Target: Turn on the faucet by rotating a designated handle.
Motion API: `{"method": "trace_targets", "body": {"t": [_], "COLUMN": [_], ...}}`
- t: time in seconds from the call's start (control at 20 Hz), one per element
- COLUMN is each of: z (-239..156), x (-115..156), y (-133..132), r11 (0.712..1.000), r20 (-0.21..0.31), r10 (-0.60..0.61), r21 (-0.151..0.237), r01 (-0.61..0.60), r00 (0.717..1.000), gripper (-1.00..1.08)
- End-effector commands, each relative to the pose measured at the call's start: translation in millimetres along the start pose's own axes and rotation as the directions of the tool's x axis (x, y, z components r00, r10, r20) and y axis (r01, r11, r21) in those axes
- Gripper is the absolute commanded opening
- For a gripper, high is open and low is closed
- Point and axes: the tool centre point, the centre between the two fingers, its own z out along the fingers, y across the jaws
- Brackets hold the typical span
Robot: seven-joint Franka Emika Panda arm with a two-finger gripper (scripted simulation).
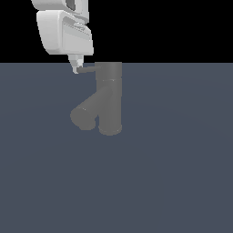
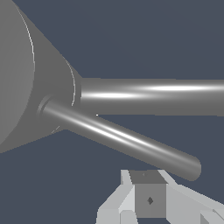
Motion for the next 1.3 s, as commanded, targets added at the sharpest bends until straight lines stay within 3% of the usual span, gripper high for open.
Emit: {"method": "trace_targets", "body": {"t": [0.0, 0.25, 0.35, 1.25], "z": [0, 0, 0, -1], "x": [13, 25, 15, 126], "y": [7, 19, 17, 12], "r11": [1.0, 1.0, 1.0, 1.0], "r20": [-0.004, -0.004, -0.003, -0.004], "r10": [0.011, 0.01, -0.003, 0.01], "r21": [-0.006, -0.008, -0.003, -0.008], "r01": [-0.011, -0.011, 0.003, -0.01], "r00": [1.0, 1.0, 1.0, 1.0], "gripper": [-1.0, -1.0, -1.0, -1.0]}}
